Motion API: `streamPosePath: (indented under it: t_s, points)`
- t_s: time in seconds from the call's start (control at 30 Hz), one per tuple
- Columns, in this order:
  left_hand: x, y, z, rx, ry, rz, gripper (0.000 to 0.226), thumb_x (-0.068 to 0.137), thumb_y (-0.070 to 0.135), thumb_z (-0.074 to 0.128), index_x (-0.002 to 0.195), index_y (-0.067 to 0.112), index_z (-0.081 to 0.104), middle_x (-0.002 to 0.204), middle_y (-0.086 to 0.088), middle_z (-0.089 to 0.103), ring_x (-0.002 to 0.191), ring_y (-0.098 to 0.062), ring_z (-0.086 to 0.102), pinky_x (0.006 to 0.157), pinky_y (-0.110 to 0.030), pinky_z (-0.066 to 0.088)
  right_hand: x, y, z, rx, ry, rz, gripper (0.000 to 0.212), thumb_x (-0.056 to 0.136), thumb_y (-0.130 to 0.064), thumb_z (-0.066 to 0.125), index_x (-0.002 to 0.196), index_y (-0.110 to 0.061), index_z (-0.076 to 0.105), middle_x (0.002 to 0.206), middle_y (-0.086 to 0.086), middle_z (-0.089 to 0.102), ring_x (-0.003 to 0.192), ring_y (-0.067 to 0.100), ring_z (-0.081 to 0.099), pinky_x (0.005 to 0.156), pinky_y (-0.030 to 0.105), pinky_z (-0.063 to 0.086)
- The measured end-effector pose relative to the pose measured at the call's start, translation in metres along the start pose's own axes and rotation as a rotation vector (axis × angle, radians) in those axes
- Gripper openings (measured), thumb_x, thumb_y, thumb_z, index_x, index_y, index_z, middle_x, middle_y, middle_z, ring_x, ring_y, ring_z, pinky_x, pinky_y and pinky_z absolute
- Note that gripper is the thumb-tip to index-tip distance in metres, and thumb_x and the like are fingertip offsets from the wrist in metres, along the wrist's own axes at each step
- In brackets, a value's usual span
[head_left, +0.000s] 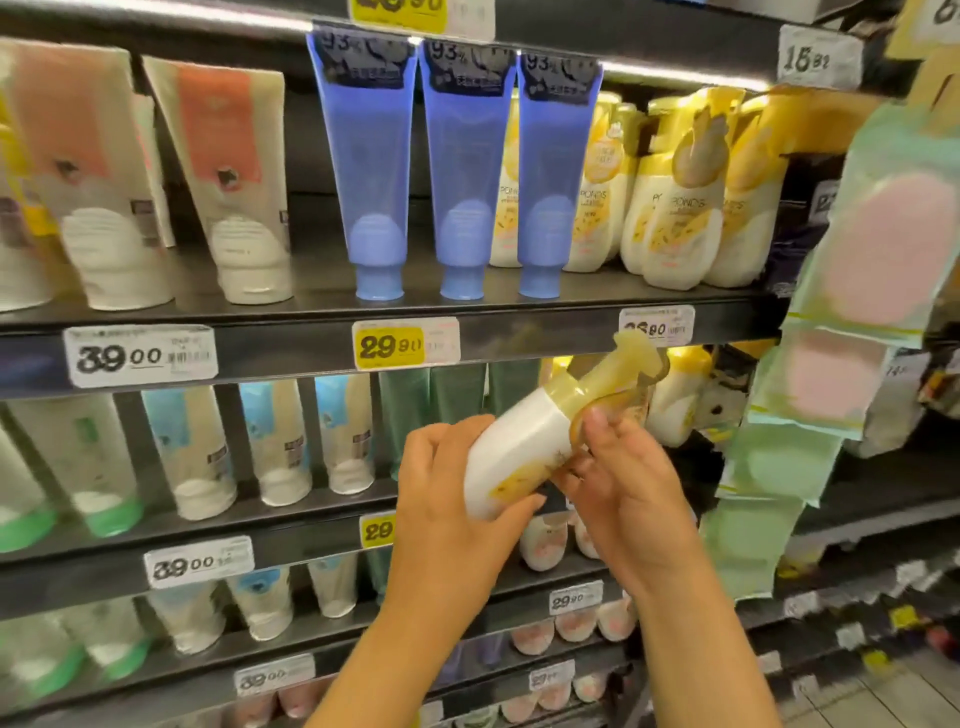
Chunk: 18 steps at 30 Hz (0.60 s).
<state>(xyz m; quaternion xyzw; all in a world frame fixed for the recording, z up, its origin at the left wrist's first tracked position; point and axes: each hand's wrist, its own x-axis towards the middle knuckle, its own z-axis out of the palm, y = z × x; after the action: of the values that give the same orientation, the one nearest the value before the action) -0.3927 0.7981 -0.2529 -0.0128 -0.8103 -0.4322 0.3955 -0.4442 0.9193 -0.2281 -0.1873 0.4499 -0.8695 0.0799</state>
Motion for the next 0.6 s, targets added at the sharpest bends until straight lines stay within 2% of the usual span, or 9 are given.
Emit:
streamPosePath:
  t_s: [0.07,0.13,0.2,0.27,0.33,0.4,0.47,0.6]
  points:
    - [-0.012,-0.001,-0.012,-0.125,-0.02,-0.084,0.059,0.058,0.019,0.086,0.105,0.036,0.053,0.101,0.015,0.05,0.095,0.011,0.049,0.074,0.0,0.038,-0.011,0.007,0.008,0.004,0.006,-0.002,0.029,0.077,-0.023,0.055,0.102,-0.009,0.059,0.092,0.007,0.067,0.089,0.019,0.063,0.077,0.03,0.054]
    - [-0.02,0.0,-0.023,-0.366,-0.062,-0.282,0.057,0.057,0.023,0.087,0.1,0.036,0.053,0.095,0.019,0.06,0.087,0.007,0.059,0.064,-0.008,0.047,-0.022,0.01,0.014,0.035,-0.01,0.008,0.032,0.08,-0.024,0.053,0.106,-0.009,0.062,0.097,0.007,0.071,0.09,0.019,0.067,0.079,0.032,0.055]
    - [-0.027,-0.001,-0.033,-0.556,-0.097,-0.462,0.059,0.049,0.033,0.086,0.099,0.031,0.054,0.089,0.019,0.067,0.076,0.001,0.065,0.054,-0.013,0.049,-0.033,0.014,0.021,0.06,-0.009,0.026,0.033,0.082,-0.026,0.052,0.106,-0.008,0.065,0.101,0.009,0.071,0.094,0.022,0.068,0.085,0.039,0.054]
    - [-0.034,-0.003,-0.044,-0.67,-0.13,-0.587,0.066,0.04,0.041,0.083,0.099,0.025,0.056,0.087,0.009,0.072,0.074,-0.007,0.069,0.053,-0.018,0.05,-0.044,0.017,0.027,0.055,0.0,0.045,0.033,0.082,-0.027,0.052,0.105,-0.007,0.066,0.103,0.011,0.07,0.097,0.025,0.067,0.089,0.044,0.051]
    - [-0.04,-0.005,-0.054,-0.805,-0.162,-0.694,0.067,0.038,0.038,0.082,0.098,0.018,0.059,0.086,0.0,0.074,0.072,-0.014,0.071,0.053,-0.024,0.052,-0.053,0.02,0.033,0.051,0.011,0.06,0.034,0.083,-0.028,0.05,0.105,-0.007,0.066,0.103,0.01,0.07,0.1,0.026,0.065,0.092,0.047,0.049]
    - [-0.047,-0.003,-0.064,-0.926,-0.235,-0.787,0.059,0.046,0.034,0.077,0.097,0.011,0.058,0.081,-0.005,0.074,0.061,-0.018,0.068,0.048,-0.029,0.05,-0.061,0.024,0.038,0.083,0.025,0.07,0.033,0.083,-0.028,0.049,0.104,-0.009,0.066,0.103,0.01,0.069,0.1,0.026,0.064,0.095,0.048,0.046]
    - [-0.055,-0.002,-0.074,-1.021,-0.325,-0.881,0.046,0.057,0.036,0.07,0.093,0.008,0.061,0.074,-0.007,0.073,0.053,-0.02,0.065,0.052,-0.031,0.048,-0.069,0.027,0.042,0.106,0.023,0.084,0.031,0.084,-0.027,0.048,0.102,-0.01,0.068,0.1,0.009,0.07,0.097,0.023,0.065,0.094,0.045,0.047]
    - [-0.062,-0.001,-0.089,-1.207,-0.444,-1.09,0.031,0.053,0.034,0.073,0.071,0.01,0.077,0.077,-0.013,0.073,0.061,-0.024,0.07,0.05,-0.034,0.056,-0.085,0.033,0.049,0.059,0.054,0.104,0.034,0.083,-0.031,0.05,0.104,-0.01,0.067,0.098,0.011,0.072,0.094,0.023,0.068,0.089,0.041,0.052]
